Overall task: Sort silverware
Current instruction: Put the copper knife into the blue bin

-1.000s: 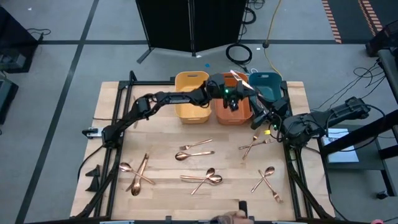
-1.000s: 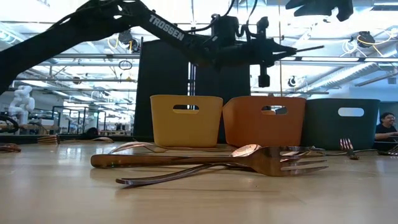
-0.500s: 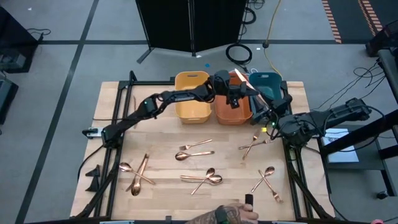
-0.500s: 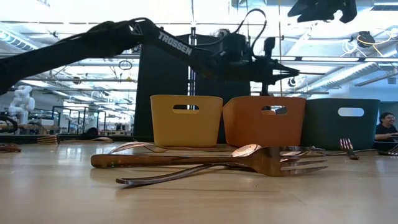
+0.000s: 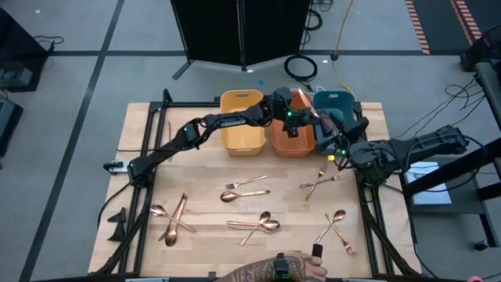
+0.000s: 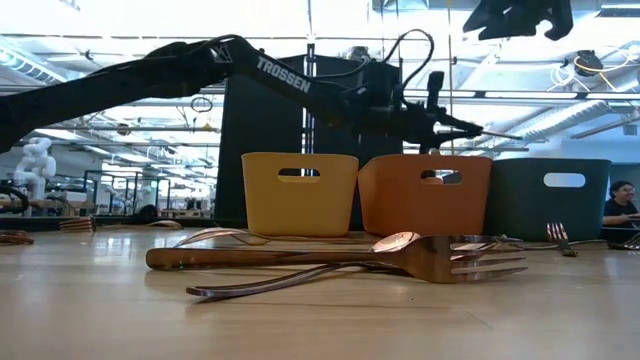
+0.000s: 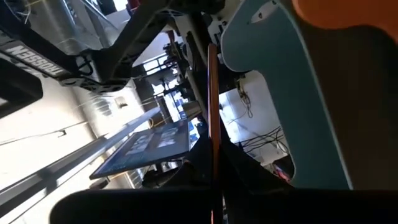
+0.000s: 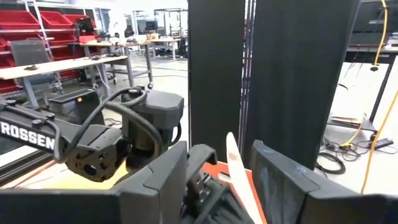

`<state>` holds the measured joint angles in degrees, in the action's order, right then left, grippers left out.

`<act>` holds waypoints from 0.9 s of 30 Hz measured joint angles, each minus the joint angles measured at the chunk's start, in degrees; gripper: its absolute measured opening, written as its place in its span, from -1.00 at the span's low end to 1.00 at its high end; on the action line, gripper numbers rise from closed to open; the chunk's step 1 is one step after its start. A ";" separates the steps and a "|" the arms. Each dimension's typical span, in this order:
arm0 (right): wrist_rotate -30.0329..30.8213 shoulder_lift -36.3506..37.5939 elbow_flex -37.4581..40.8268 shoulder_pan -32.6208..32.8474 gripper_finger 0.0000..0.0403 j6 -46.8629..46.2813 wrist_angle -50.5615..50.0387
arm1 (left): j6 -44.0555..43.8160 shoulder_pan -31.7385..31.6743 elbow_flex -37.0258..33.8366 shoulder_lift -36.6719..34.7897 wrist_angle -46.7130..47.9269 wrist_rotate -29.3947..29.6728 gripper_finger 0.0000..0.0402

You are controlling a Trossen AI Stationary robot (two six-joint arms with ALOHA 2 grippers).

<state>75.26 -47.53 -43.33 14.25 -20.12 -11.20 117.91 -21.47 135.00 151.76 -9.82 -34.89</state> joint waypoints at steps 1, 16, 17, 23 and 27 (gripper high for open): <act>0.00 0.00 0.00 -0.22 -0.18 0.06 0.00 | 0.04 0.00 0.00 0.00 -0.02 0.06 -0.97; -0.11 0.00 0.00 -1.30 -0.18 0.12 -0.04 | 4.18 0.15 -0.08 0.05 5.16 9.35 -0.97; -0.11 0.00 0.00 -1.30 -0.18 0.21 -0.11 | 4.20 0.21 -0.04 0.00 5.16 9.78 -0.97; -0.11 0.00 0.00 -1.31 -0.18 1.26 -0.26 | 4.57 0.24 -0.04 0.00 6.40 11.20 -0.97; -0.11 0.00 0.00 -1.30 -0.18 1.75 -0.28 | 5.20 0.27 -0.05 0.00 8.14 11.67 -0.97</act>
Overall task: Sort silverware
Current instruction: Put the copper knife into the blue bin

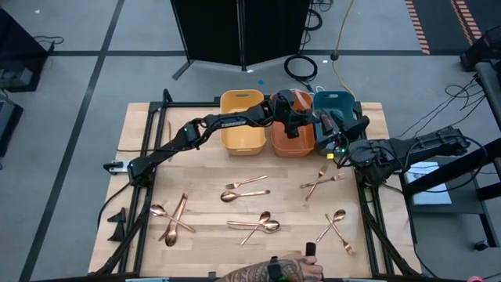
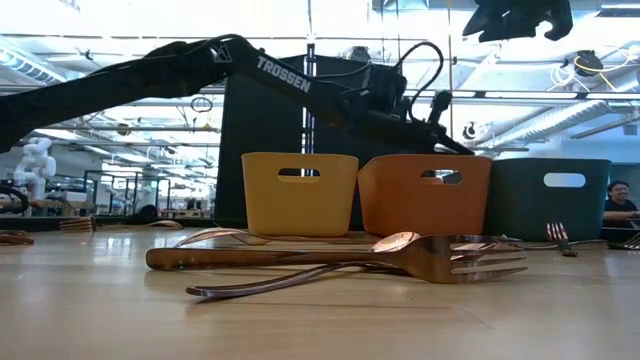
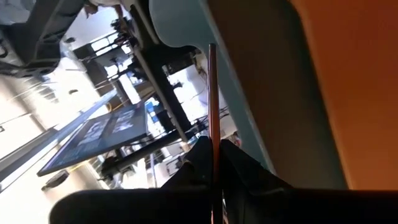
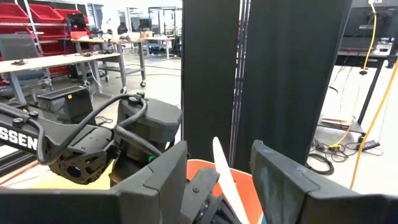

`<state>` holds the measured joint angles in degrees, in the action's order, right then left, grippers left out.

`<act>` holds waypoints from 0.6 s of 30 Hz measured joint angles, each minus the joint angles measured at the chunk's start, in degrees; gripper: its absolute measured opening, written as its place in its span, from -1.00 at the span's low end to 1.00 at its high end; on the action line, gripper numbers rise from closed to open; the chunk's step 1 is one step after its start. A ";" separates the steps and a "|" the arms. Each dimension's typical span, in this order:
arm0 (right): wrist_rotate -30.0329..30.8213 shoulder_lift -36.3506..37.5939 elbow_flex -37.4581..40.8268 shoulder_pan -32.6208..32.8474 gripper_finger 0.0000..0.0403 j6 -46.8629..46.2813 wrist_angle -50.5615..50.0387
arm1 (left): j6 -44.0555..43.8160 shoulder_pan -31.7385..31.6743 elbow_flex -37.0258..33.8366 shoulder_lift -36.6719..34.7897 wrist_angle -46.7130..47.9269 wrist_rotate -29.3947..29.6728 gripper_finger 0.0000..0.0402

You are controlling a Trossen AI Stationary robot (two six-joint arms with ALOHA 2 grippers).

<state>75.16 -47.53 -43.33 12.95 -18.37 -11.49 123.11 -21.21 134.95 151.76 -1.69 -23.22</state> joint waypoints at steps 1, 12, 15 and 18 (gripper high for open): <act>-0.01 0.00 0.00 0.00 -0.18 0.02 0.00 | 0.09 0.02 -0.02 0.00 0.11 0.02 -0.97; -0.02 0.00 0.00 -0.01 -0.18 0.04 -0.07 | 0.22 0.59 0.01 0.00 0.72 0.41 -0.83; -0.13 0.00 0.00 -0.01 -0.18 0.04 -0.07 | 0.22 0.55 0.01 0.00 0.76 0.91 -0.75; -0.17 0.00 0.00 -0.02 -0.18 0.04 -0.07 | 0.22 0.59 0.01 0.00 0.74 1.03 -0.68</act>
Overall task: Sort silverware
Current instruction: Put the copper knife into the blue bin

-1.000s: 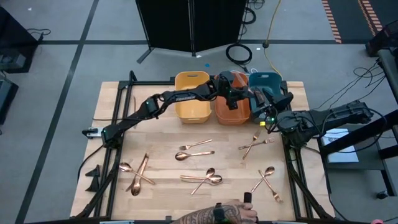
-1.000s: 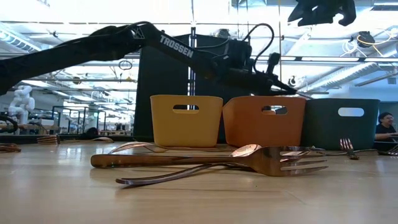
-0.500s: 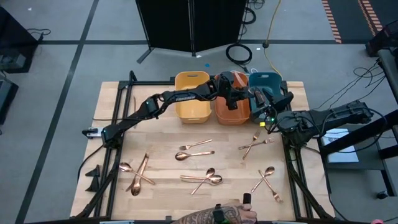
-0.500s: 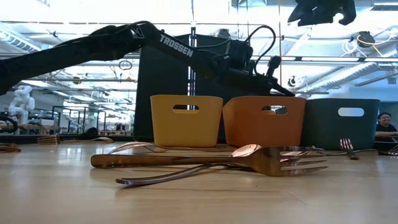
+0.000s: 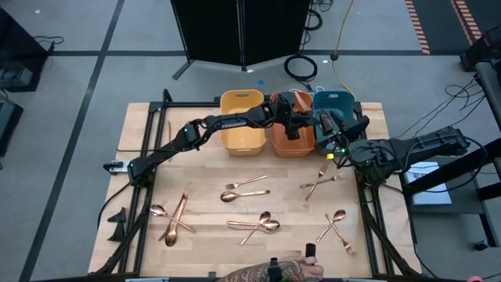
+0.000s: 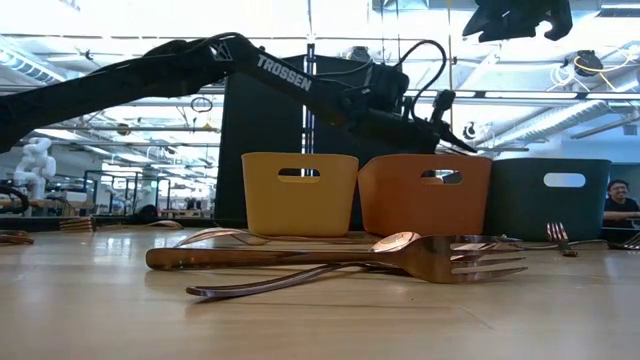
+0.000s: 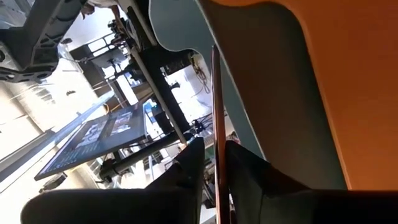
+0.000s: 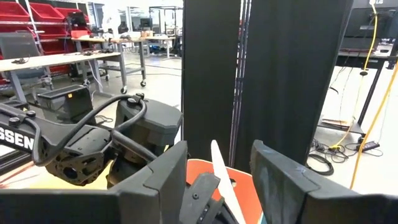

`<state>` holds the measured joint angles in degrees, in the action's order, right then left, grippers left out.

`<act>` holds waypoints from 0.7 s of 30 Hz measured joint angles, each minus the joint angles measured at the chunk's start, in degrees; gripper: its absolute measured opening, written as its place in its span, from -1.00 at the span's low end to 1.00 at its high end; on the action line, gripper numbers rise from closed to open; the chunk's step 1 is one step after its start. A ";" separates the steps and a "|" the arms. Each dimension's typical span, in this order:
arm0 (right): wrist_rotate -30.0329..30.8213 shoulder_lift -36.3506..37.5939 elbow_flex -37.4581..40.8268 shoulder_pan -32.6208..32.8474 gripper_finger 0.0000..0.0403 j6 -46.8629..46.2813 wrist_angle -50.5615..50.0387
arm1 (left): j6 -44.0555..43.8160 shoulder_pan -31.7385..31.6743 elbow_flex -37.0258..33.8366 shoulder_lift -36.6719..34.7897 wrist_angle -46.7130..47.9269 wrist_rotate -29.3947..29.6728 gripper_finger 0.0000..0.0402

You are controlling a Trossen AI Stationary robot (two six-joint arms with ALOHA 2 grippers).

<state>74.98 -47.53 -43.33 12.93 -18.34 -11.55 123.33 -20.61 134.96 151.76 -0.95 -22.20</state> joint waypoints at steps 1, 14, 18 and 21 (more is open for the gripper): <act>-0.01 0.00 0.00 0.02 -0.18 -0.01 0.00 | -0.01 0.01 0.00 0.00 0.02 0.00 -0.66; -0.04 0.00 0.00 -0.10 -0.18 1.06 0.04 | 0.02 -0.02 0.00 0.00 0.34 0.04 -0.62; -0.04 0.00 0.00 -0.63 -0.18 1.28 0.03 | 0.00 -0.03 0.00 0.00 0.43 0.02 -0.62; -0.04 0.00 0.00 -0.97 -0.18 1.51 0.04 | 0.00 -0.10 0.00 0.00 0.24 0.04 -0.62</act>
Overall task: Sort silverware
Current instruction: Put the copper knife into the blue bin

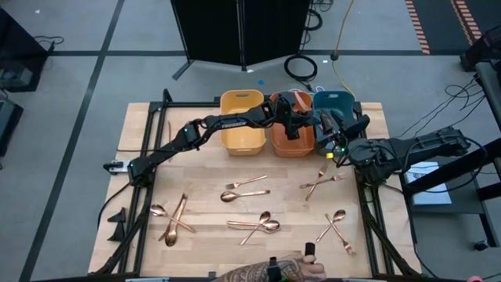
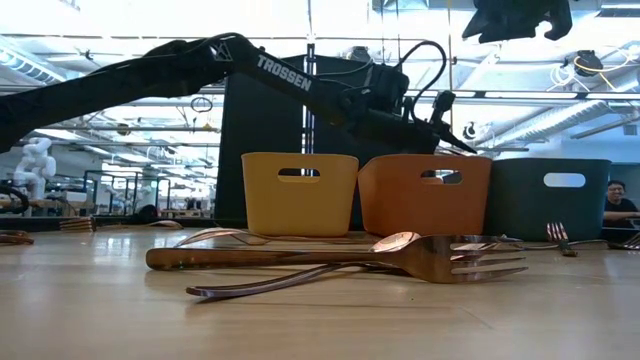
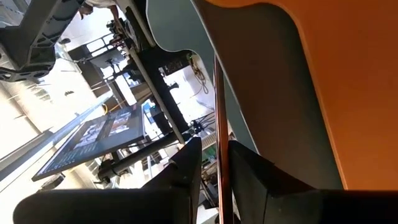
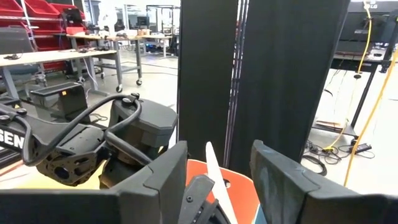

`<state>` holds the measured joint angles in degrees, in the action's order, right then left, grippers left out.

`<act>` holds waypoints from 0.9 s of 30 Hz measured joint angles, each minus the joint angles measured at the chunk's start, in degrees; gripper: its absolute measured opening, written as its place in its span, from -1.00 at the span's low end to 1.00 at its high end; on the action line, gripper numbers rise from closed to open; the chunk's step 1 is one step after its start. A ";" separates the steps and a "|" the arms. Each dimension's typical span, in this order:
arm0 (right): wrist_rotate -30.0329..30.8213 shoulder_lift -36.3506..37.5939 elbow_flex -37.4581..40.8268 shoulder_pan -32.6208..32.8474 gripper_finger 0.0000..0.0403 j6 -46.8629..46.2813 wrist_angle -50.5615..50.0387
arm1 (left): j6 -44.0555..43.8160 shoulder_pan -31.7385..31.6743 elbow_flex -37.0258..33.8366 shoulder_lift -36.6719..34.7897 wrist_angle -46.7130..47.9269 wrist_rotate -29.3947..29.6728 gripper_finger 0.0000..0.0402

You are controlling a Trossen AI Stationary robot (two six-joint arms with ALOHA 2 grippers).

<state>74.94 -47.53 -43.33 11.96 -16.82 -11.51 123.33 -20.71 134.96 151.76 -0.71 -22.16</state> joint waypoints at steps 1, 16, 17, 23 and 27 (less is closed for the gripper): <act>0.00 0.00 0.00 -0.01 -0.18 0.01 -0.02 | 0.00 0.00 0.00 0.00 0.00 0.00 -0.62; 0.00 0.07 0.00 -0.01 -0.18 0.20 0.15 | 0.28 0.25 0.00 0.00 0.99 2.93 -0.62; 0.00 0.07 0.00 -0.01 -0.18 0.20 0.17 | 0.20 0.34 0.00 -0.01 0.77 2.93 -0.62; -0.26 0.09 0.00 -0.01 -0.18 0.49 0.18 | -1.45 0.27 0.00 -0.02 -0.91 3.00 -0.62; -0.24 0.46 0.00 -0.01 -0.18 1.89 0.59 | -8.46 0.34 0.00 -0.02 -1.94 3.00 -0.62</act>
<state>74.70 -47.06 -43.33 11.94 -14.94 -10.92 114.87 -20.37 134.96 151.74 -2.65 -19.16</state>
